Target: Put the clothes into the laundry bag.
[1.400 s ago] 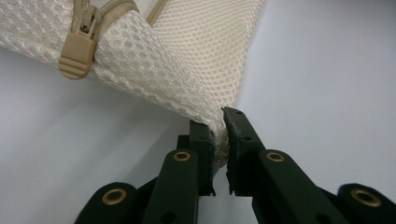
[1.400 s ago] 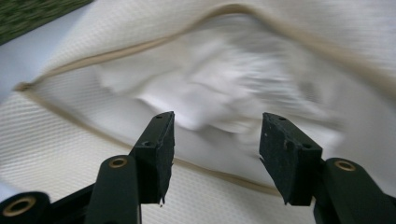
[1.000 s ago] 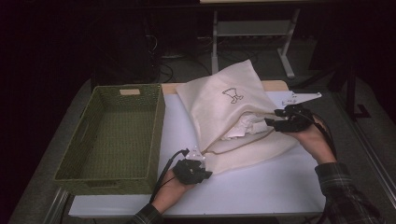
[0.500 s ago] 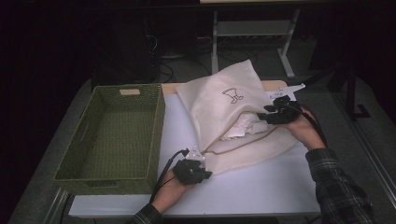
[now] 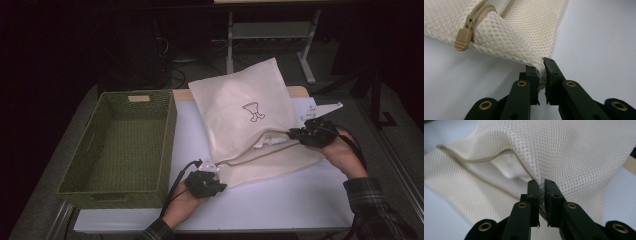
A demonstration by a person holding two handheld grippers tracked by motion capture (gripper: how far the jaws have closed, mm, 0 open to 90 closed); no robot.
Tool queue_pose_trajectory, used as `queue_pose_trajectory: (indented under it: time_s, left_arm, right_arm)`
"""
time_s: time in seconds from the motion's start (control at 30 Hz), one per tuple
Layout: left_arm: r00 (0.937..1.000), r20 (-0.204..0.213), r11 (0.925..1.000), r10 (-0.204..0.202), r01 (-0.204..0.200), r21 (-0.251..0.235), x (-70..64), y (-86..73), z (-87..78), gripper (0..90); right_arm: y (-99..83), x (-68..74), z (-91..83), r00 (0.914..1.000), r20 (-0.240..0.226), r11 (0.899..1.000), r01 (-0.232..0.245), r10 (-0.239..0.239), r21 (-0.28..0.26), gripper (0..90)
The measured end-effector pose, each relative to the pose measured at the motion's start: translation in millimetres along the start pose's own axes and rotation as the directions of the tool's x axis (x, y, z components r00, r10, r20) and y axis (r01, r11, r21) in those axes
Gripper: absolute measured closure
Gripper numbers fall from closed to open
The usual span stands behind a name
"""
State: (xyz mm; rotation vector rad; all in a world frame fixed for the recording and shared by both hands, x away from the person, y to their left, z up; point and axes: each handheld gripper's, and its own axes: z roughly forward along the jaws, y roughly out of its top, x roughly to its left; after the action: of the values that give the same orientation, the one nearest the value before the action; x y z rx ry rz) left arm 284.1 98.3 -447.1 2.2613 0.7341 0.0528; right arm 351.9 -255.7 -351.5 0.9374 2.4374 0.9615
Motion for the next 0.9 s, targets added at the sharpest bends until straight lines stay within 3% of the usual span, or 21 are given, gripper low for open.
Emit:
queue_pose_trajectory:
  time_s: [0.1, 0.13, 0.17, 0.27, 0.3, 0.47, 0.53, 0.6, 0.63, 0.67, 0.7, 0.73, 0.8, 0.9]
  left_arm:
    - [1.0000, 0.002, 1.0000, -0.002, 0.002, 0.003, 0.2, -0.3, -0.2, 82.4]
    - [1.0000, 0.002, 1.0000, -0.002, 0.002, 0.003, 0.2, -0.3, -0.2, 82.4]
    - [1.0000, 0.002, 1.0000, -0.003, 0.003, 0.003, 0.1, -0.3, 0.3, 82.4]
    - [1.0000, 0.002, 1.0000, -0.002, 0.002, 0.001, 0.0, -0.3, 0.9, 82.4]
    - [1.0000, 0.003, 1.0000, 0.001, -0.001, 0.003, 0.1, -0.3, 0.9, 82.4]
    - [1.0000, 0.005, 1.0000, -0.003, 0.003, 0.000, 0.1, -0.5, 1.3, 82.4]
    - [1.0000, 0.004, 1.0000, -0.002, 0.002, 0.001, 0.0, -0.8, 1.4, 82.4]
    - [1.0000, 0.002, 1.0000, 0.000, 0.000, 0.000, -0.1, -1.1, 1.3, 82.4]
    - [1.0000, 0.002, 1.0000, 0.000, 0.000, 0.001, 0.0, -1.2, 0.9, 82.3]
    - [1.0000, 0.002, 1.0000, 0.000, 0.000, 0.001, 0.0, -1.2, 0.9, 82.4]
    - [1.0000, 0.002, 1.0000, -0.002, 0.002, 0.001, -0.1, -1.4, 0.9, 82.4]
    - [1.0000, 0.002, 1.0000, -0.002, 0.002, 0.001, -0.1, -1.4, 0.9, 82.4]
    - [1.0000, 0.000, 1.0000, 0.000, 0.000, 0.002, -0.1, -1.3, 1.0, 82.3]
    - [1.0000, -0.002, 1.0000, 0.003, -0.003, 0.003, -0.1, -1.0, 0.8, 82.3]
  right_arm:
    - [-22.3, 3.1, 6.4, 0.9998, -0.020, 0.999, -0.007, 0.008, 0.054, 83.4]
    - [-22.3, 3.1, 6.4, 0.9998, -0.020, 0.999, -0.007, 0.008, 0.054, 83.4]
    - [-34.2, 1.7, 17.0, 0.9995, -0.021, 0.996, -0.023, 0.025, 0.085, 83.6]
    - [-43.9, -1.3, 29.8, 0.9989, -0.017, 0.993, -0.041, 0.043, 0.109, 83.6]
    - [-50.5, -3.6, 42.1, 0.9972, -0.018, 0.989, -0.070, 0.073, 0.130, 83.6]
    - [-53.4, -4.8, 60.0, 0.9969, 0.011, 0.988, -0.079, 0.078, 0.136, 83.3]
    - [-55.7, -5.0, 67.9, 0.9954, 0.022, 0.986, -0.095, 0.093, 0.138, 78.1]
    - [-55.7, -5.3, 66.8, 0.9954, 0.018, 0.987, -0.096, 0.094, 0.130, 74.0]
    - [-53.1, -4.5, 57.2, 0.9955, 0.011, 0.991, -0.095, 0.094, 0.097, 65.0]
    - [-53.1, -4.5, 57.2, 0.9955, 0.011, 0.991, -0.095, 0.094, 0.097, 65.0]
    - [-50.0, -5.2, 41.3, 0.9952, 0.021, 0.995, -0.096, 0.095, 0.037, 58.1]
    - [-50.0, -5.2, 41.3, 0.9952, 0.021, 0.995, -0.096, 0.095, 0.037, 58.1]
    - [-48.8, -8.2, 24.7, 0.9929, 0.052, 0.994, -0.106, 0.107, -0.007, 54.3]
    - [-56.2, -17.6, 7.8, 0.9846, 0.113, 0.991, -0.132, 0.134, -0.023, 50.6]
